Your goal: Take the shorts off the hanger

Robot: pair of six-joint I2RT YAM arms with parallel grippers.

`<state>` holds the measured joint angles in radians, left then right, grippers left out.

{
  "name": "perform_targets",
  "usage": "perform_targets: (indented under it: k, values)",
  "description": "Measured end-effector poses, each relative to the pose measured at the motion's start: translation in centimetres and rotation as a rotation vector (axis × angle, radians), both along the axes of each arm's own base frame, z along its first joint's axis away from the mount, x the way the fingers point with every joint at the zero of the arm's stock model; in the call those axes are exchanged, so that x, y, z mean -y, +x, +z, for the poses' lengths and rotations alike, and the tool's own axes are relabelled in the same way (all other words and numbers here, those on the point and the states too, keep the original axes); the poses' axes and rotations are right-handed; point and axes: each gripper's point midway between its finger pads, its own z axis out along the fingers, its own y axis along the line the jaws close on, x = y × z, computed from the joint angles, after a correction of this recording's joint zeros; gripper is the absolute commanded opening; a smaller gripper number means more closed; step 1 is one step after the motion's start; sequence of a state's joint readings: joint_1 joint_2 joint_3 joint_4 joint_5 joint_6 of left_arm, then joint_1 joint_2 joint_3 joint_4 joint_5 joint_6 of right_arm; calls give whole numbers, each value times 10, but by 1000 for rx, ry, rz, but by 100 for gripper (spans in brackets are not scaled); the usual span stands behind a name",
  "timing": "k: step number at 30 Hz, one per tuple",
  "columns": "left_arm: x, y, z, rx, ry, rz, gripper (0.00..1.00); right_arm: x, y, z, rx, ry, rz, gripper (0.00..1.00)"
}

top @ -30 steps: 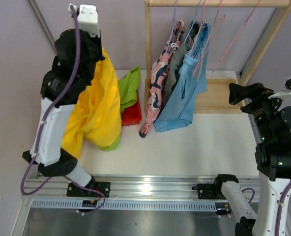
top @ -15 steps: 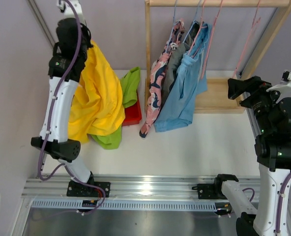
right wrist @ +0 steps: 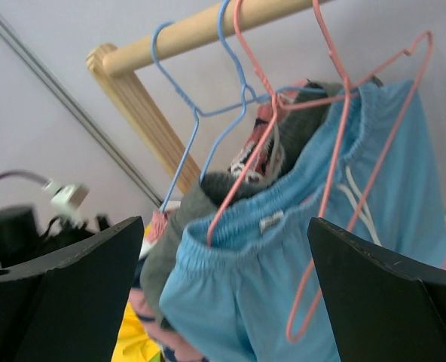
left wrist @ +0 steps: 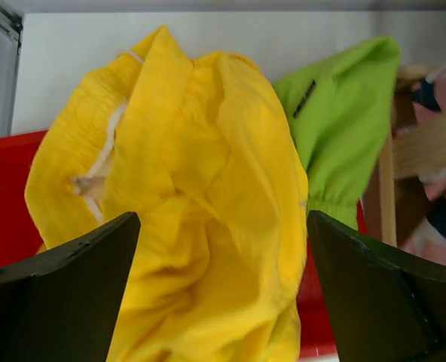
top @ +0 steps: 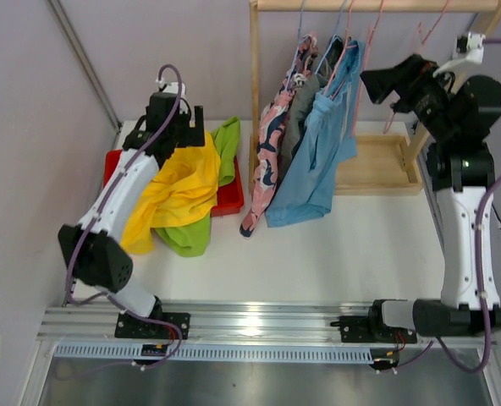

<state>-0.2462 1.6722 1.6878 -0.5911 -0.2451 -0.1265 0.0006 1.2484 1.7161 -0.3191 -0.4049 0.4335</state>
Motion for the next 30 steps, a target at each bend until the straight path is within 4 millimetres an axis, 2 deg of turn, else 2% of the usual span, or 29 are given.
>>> perform_targets:
  k: [3, 6, 9, 11, 14, 21, 30]
  values:
    - [6, -47, 18, 55, -41, -44, 99, -10, 36, 3, -12, 20, 28, 98]
    - [8, -91, 57, 185, -90, -90, 99, -20, 68, -6, -45, 38, 51, 98]
    - [1, -119, 84, 294, -122, -101, 99, -31, 92, -22, -90, 49, 70, 96]
    - [-2, -132, 86, 319, -128, -103, 99, -38, 103, -25, -102, 56, 76, 96]
    - [-5, -142, 74, 317, -127, -104, 99, -52, 111, -28, -109, 59, 90, 95]
    - [-2, -142, 36, 232, -112, -117, 99, -80, 112, -17, -81, 62, 116, 89]
    - [0, -147, 36, 250, -124, -135, 99, -73, 121, -24, -98, 65, 40, 88]
